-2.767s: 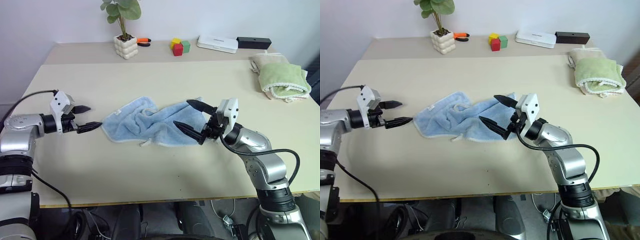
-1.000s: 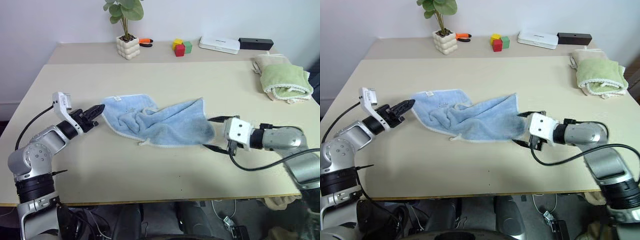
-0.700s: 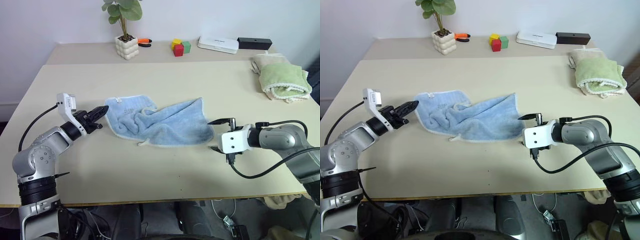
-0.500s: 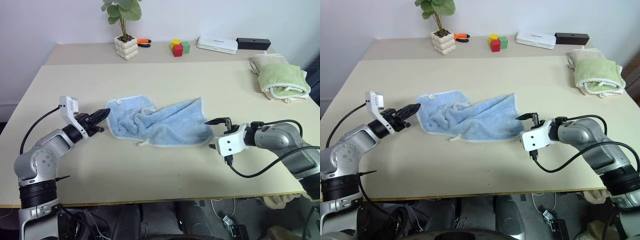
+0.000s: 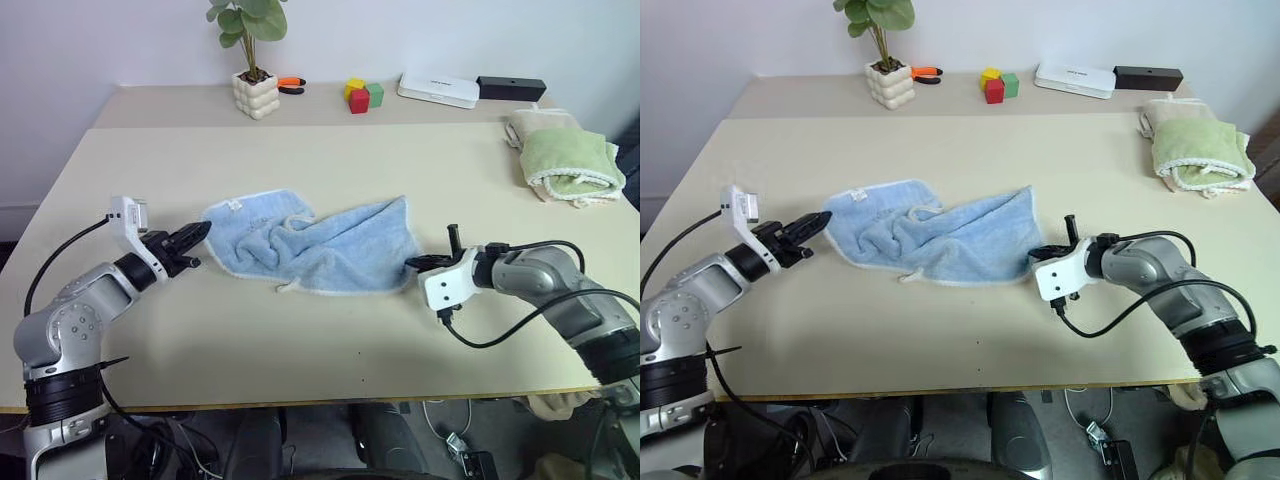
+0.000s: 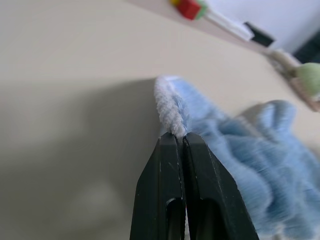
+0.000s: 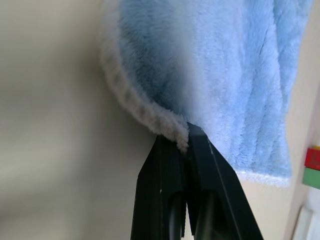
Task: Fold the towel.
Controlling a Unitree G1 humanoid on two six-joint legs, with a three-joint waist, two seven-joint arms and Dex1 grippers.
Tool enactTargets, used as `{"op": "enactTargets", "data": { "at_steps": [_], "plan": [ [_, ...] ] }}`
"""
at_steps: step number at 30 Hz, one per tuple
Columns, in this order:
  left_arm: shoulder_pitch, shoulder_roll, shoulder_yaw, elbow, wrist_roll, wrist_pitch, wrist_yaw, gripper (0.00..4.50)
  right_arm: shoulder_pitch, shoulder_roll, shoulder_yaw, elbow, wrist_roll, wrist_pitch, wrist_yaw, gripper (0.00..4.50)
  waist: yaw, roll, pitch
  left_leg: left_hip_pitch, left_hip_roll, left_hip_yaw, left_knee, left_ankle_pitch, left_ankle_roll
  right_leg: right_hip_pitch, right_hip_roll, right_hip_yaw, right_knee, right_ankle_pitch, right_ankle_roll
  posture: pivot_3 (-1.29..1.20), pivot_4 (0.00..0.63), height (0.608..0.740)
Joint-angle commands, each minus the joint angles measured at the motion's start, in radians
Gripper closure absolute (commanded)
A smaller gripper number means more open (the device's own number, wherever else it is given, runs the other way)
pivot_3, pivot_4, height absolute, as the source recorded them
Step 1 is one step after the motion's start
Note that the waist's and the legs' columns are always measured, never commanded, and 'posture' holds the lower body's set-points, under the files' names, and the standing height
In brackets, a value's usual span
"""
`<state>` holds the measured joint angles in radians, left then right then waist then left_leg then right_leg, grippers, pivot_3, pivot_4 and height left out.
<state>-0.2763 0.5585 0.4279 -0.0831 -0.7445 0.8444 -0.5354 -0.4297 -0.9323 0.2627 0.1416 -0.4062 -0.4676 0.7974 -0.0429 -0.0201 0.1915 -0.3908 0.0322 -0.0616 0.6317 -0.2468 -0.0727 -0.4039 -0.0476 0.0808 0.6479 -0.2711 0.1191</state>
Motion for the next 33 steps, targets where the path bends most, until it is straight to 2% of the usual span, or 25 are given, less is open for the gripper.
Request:
{"op": "enactTargets", "data": {
  "at_steps": [1, 5, 7, 12, 13, 14, 16, 19, 22, 25, 29, 33],
  "plan": [
    [-0.052, 0.013, -0.005, 0.055, 0.072, -0.114, 0.008, 4.50, -0.079, 0.016, -0.037, 0.053, -0.007, 0.001, -0.051, 4.44, -0.002, 0.000, 0.000, 0.001, 0.000, 0.000, 0.000, 0.000, 0.000, 0.000, 0.000, 0.000, 0.000, 0.000, 0.000, 0.00, 0.150, 0.740],
    [-0.353, -0.045, -0.059, 0.380, 0.212, -0.284, 0.127, 4.50, -0.366, 0.154, 0.006, 0.353, -0.120, 0.054, -0.230, 4.44, -0.002, -0.002, 0.002, 0.001, 0.000, 0.000, 0.001, 0.003, -0.005, 0.000, 0.001, 0.000, 0.000, 0.001, -0.002, 0.00, 0.150, 0.740],
    [-0.528, -0.036, -0.062, 0.589, 0.263, -0.371, 0.149, 4.50, -0.529, 0.215, 0.026, 0.517, -0.168, 0.065, -0.335, 4.44, -0.003, -0.003, 0.003, -0.001, 0.000, -0.001, 0.000, 0.006, -0.009, -0.001, 0.001, 0.000, 0.000, 0.002, -0.002, 0.00, 0.150, 0.740],
    [-0.937, 0.031, -0.043, 1.055, 0.328, -0.617, 0.150, 4.50, -0.854, 0.299, 0.099, 0.874, -0.278, 0.057, -0.605, 4.44, -0.005, -0.003, 0.003, -0.007, 0.000, -0.001, -0.006, 0.008, -0.013, -0.009, 0.000, -0.001, -0.002, 0.003, -0.001, 0.00, 0.150, 0.740],
    [-0.998, 0.050, -0.042, 1.114, 0.339, -0.661, 0.148, 4.50, -0.908, 0.306, 0.102, 0.920, -0.289, 0.064, -0.671, 4.44, -0.007, -0.003, 0.003, -0.011, 0.000, -0.001, -0.006, 0.008, -0.014, -0.014, 0.000, -0.001, -0.002, 0.003, -0.001, 0.00, 0.150, 0.740],
    [-1.046, 0.066, -0.037, 1.162, 0.345, -0.692, 0.147, 4.50, -0.952, 0.309, 0.102, 0.954, -0.294, 0.065, -0.731, 4.44, -0.009, -0.003, 0.003, -0.021, 0.000, 0.000, -0.005, 0.009, -0.015, -0.025, 0.000, -0.001, -0.001, 0.003, 0.000, 0.00, 0.150, 0.740],
    [-1.113, 0.105, -0.021, 1.227, 0.347, -0.726, 0.143, 4.50, -1.013, 0.301, 0.077, 0.989, -0.270, 0.054, -0.808, 4.44, -0.014, -0.003, 0.003, -0.027, -0.001, 0.001, -0.005, 0.009, -0.015, -0.031, -0.002, -0.002, 0.001, 0.003, 0.000, 0.00, 0.150, 0.740],
    [-1.116, 0.148, -0.018, 1.250, 0.356, -0.753, 0.105, 4.50, -1.006, 0.288, 0.050, 0.989, -0.219, -0.005, -0.813, 4.44, -0.026, -0.002, 0.003, -0.032, -0.001, 0.003, -0.005, 0.009, -0.015, -0.038, -0.003, -0.003, 0.001, 0.003, 0.000, 0.00, 0.150, 0.740],
    [-1.035, 0.169, -0.025, 1.228, 0.358, -0.742, 0.036, 4.50, -0.891, 0.290, 0.013, 0.916, -0.093, -0.150, -0.637, 4.44, -0.031, -0.002, 0.003, -0.032, -0.001, 0.002, -0.010, 0.009, -0.015, -0.037, -0.003, -0.004, 0.001, 0.003, 0.000, 0.00, 0.150, 0.740],
    [-0.920, 0.182, -0.023, 1.165, 0.351, -0.697, -0.017, 4.50, -0.741, 0.287, -0.039, 0.790, 0.052, -0.189, -0.473, 4.44, -0.036, -0.002, 0.003, -0.029, -0.001, 0.002, -0.005, 0.009, -0.015, -0.033, -0.003, -0.004, 0.002, 0.003, 0.000, 0.00, 0.150, 0.740],
    [-0.689, 0.191, -0.053, 0.931, 0.321, -0.514, -0.133, 4.50, -0.465, 0.236, -0.037, 0.600, 0.177, -0.190, -0.239, 4.44, -0.038, -0.002, 0.003, -0.022, -0.001, 0.001, -0.001, 0.007, -0.011, -0.024, -0.003, -0.005, 0.004, 0.004, 0.001, 0.00, 0.150, 0.740],
    [-0.459, 0.243, -0.117, 0.680, 0.312, -0.345, -0.276, 4.50, -0.309, 0.142, -0.068, 0.470, 0.220, -0.163, -0.128, 4.44, -0.037, 0.000, 0.004, -0.019, -0.001, 0.000, 0.001, 0.007, -0.011, -0.023, -0.003, -0.004, 0.008, 0.004, 0.001, 0.00, 0.150, 0.740]
  ]
}}
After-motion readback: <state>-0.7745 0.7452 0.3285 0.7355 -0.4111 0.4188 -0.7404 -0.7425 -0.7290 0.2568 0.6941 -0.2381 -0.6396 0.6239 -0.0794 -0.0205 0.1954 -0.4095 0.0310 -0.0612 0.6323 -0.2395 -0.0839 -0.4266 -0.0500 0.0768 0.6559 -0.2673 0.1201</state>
